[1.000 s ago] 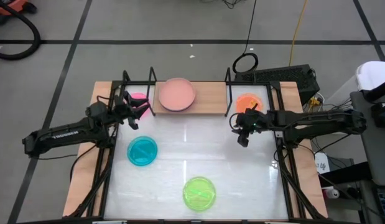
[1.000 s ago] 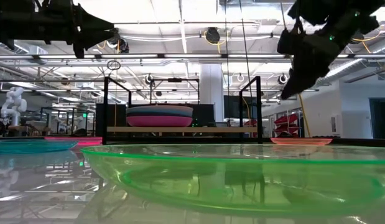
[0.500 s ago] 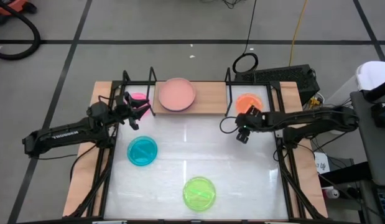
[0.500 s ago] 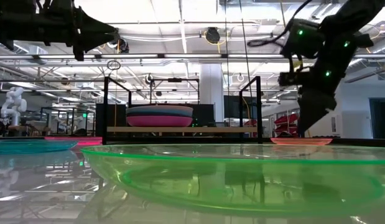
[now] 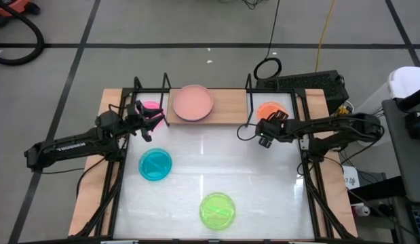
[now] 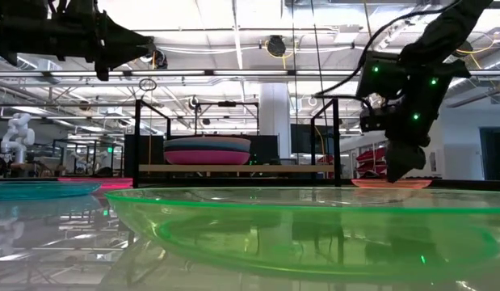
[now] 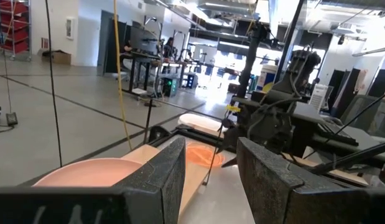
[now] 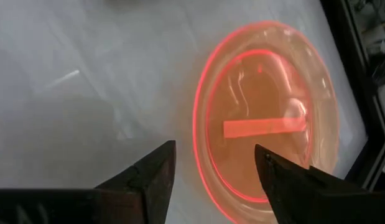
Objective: Place and stack plates onto a shelf
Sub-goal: Put the orange transparent plate on the shelf
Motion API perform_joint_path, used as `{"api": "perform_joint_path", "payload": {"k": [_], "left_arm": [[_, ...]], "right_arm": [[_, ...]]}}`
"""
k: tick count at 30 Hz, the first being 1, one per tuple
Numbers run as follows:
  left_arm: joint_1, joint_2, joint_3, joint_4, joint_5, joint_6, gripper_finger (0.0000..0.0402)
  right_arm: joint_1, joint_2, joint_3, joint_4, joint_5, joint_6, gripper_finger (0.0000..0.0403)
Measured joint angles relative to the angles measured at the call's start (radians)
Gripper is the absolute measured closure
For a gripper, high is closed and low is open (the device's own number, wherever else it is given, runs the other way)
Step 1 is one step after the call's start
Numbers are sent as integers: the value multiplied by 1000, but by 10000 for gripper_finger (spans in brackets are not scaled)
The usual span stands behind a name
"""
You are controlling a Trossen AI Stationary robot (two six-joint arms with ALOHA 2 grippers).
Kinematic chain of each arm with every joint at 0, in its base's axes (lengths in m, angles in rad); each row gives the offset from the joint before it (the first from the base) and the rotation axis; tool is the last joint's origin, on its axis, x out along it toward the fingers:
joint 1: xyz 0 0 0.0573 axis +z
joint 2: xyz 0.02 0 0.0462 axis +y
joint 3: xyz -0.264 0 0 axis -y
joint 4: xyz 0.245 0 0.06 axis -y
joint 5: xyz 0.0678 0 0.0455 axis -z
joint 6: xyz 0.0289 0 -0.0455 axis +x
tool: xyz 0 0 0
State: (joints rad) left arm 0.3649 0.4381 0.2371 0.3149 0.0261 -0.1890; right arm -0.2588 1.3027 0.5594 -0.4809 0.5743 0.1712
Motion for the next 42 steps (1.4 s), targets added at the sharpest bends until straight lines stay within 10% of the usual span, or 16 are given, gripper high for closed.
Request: {"api": "perform_joint_path", "payload": {"k": [12,24,42], "left_arm": [[0,0,0,-27,0,2,252],[0,0,0,-29,1,2,252],[0,0,0,-30,1,-1,252]], "right_arm": [[-69,96,2,14,6,27,219],[-69,88,-4,4,-4,20,394],[-68,-373,-2,36,-80,41,402]]}}
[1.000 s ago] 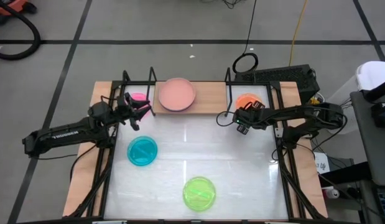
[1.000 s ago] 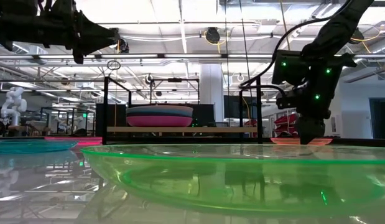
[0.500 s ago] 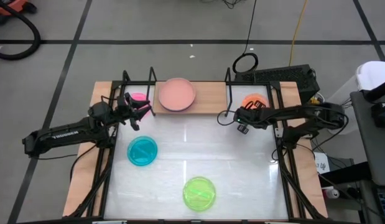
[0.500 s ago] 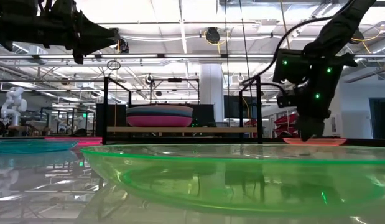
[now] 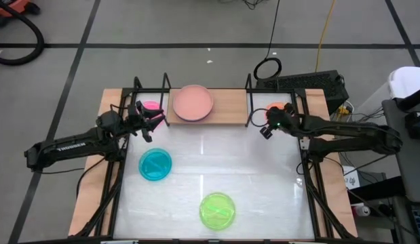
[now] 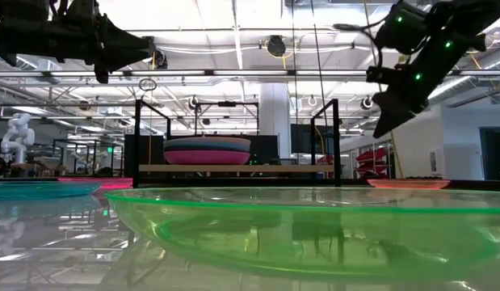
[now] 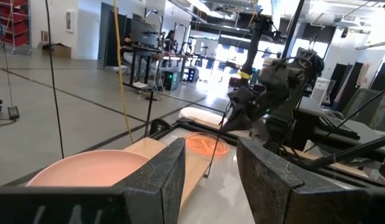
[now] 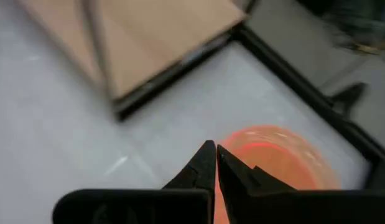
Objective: Place and stack plates onto a shelf
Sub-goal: Put the orange transparent plate on the shelf
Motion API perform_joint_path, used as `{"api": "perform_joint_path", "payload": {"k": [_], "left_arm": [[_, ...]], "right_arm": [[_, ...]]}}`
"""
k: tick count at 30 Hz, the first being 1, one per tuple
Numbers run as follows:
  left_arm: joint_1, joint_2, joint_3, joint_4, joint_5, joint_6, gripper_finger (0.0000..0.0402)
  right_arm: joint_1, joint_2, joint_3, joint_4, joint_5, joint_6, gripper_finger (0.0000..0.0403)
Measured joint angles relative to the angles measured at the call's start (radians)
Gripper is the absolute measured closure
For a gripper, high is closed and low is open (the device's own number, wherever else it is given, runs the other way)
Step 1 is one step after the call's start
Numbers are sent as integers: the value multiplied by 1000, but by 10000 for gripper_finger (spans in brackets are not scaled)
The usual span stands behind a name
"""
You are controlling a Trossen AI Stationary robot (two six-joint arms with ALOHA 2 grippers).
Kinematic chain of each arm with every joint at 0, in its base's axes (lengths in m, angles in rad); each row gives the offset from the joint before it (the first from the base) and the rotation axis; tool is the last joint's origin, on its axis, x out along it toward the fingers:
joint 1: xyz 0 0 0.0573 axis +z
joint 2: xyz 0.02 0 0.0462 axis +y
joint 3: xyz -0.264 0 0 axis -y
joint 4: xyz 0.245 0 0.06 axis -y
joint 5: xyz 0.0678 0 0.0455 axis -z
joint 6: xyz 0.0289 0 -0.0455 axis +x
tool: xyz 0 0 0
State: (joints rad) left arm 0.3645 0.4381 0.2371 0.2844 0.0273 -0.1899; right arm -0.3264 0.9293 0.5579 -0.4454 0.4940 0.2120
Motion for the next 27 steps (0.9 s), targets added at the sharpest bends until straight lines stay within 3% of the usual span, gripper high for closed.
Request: {"api": "perform_joint_path", "payload": {"k": [4,9,17,22,27], "left_arm": [[0,0,0,-4,0,-3,252],[0,0,0,-5,0,-5,252],[0,0,0,-4,0,-5,252],[0,0,0,-5,0,-5,252],[0,0,0,-4,0,-5,252]], "right_arm": [[0,-26,0,-52,-108,-37,383],[0,19,-8,-170,-104,15,318],[-12,101,-129,-13,-104,38,215],[-47,145,-230,118,-75,42,200],[-64,152,-287,208,-9,79,214]]}}
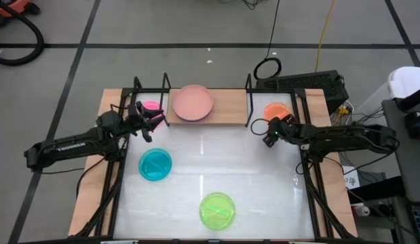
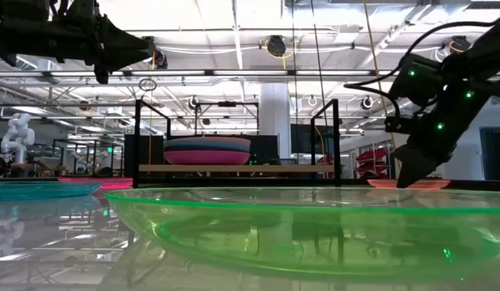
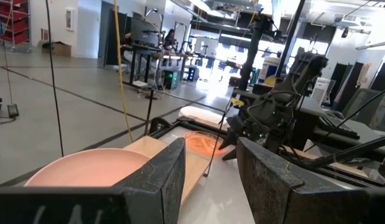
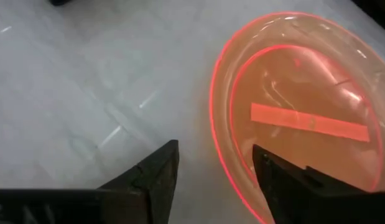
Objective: Place and stack plates onto a shelf
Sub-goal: Put the orange transparent plate on the shelf
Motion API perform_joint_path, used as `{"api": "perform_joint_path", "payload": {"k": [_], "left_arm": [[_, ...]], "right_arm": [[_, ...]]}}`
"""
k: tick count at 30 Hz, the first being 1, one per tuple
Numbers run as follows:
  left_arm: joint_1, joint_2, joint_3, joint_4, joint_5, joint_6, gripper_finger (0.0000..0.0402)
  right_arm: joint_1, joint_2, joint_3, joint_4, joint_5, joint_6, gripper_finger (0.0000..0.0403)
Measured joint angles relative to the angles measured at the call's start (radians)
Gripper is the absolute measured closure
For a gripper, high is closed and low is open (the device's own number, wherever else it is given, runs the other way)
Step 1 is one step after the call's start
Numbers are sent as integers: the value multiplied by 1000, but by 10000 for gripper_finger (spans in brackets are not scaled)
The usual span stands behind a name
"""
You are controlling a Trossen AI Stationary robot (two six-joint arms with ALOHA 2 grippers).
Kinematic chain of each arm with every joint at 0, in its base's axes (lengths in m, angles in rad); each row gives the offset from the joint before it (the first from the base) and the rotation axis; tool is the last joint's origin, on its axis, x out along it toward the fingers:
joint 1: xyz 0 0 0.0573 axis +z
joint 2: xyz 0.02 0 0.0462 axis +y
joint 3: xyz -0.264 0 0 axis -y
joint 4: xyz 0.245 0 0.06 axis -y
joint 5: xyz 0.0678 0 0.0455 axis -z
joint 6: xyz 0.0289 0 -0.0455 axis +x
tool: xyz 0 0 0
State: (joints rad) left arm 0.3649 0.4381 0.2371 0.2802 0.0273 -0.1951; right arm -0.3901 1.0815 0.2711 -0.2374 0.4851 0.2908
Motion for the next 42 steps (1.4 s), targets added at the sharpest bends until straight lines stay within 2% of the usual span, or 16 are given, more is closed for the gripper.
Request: {"api": "perform_joint_path", "payload": {"k": [5,14,16,22,33,38,42], "left_arm": [[0,0,0,0,0,0,252],[0,0,0,0,0,0,252],[0,0,0,0,0,0,252],[0,0,0,0,0,0,252],[0,0,0,-1,-1,-7,252],[0,0,0,0,-2,-10,252],[0,0,0,0,-2,-10,252]], "right_arm": [[-1,1,-2,6,13,-12,255],[-1,3,-3,6,11,8,380],[-2,3,-3,9,11,8,396],[-3,-19,-6,107,-43,4,401],[-2,-230,37,280,-171,-5,403],[-1,-328,82,395,-151,-38,403],[-2,-353,129,520,-145,-81,403]]}}
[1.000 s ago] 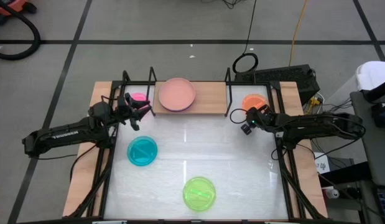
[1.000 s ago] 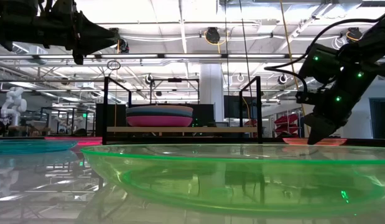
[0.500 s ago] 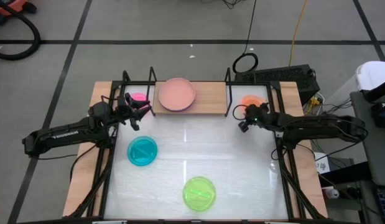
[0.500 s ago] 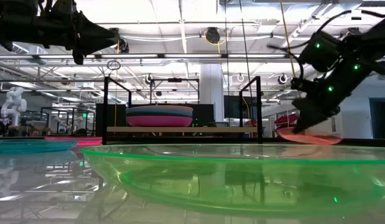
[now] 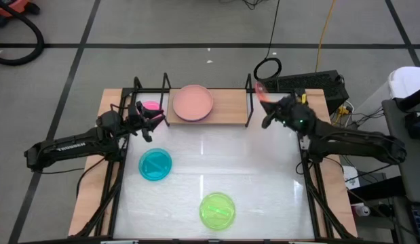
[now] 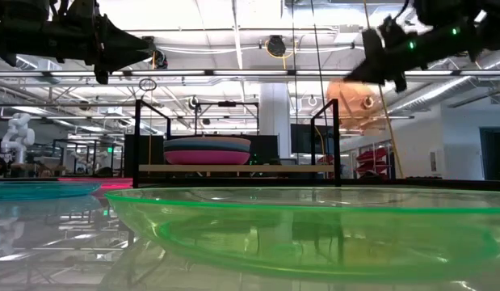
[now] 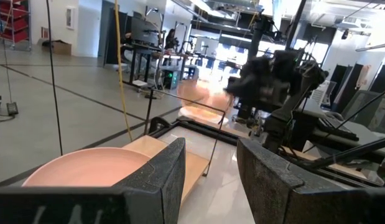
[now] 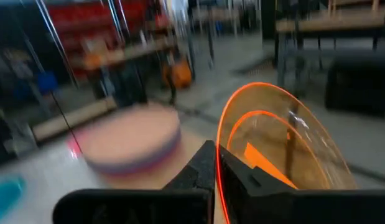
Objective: Place and stack plates onto a shelf
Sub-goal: Put the orange transparent plate on the shelf
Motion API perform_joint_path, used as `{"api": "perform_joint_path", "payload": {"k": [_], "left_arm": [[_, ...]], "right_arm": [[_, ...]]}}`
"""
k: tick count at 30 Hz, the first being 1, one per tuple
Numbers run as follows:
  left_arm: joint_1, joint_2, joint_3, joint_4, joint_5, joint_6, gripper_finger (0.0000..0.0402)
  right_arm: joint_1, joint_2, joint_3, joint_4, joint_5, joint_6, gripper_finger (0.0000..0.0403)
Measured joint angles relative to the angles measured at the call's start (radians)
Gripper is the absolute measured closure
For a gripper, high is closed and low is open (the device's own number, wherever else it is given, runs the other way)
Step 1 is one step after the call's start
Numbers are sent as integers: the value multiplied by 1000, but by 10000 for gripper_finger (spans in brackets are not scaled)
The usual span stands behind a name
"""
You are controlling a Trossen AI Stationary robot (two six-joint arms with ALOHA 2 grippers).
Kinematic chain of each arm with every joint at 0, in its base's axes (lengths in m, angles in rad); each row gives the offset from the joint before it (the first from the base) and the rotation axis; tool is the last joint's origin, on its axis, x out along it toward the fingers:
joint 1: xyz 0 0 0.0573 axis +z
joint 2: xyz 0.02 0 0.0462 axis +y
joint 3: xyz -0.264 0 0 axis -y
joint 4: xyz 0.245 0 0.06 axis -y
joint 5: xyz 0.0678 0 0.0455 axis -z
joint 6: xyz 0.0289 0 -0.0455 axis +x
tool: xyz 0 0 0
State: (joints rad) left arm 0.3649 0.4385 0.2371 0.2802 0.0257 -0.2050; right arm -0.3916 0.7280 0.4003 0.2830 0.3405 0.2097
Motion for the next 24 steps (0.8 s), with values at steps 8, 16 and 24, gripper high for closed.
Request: {"api": "perform_joint_path", "payload": {"k": [8,16,24], "left_arm": [[0,0,0,12,-2,11,252],[0,0,0,12,-27,17,252],[0,0,0,8,-27,18,252]], "right_arm": [[23,93,166,110,-18,-125,403],[70,332,335,110,-160,-230,403],[86,553,370,108,-163,-278,403]]}}
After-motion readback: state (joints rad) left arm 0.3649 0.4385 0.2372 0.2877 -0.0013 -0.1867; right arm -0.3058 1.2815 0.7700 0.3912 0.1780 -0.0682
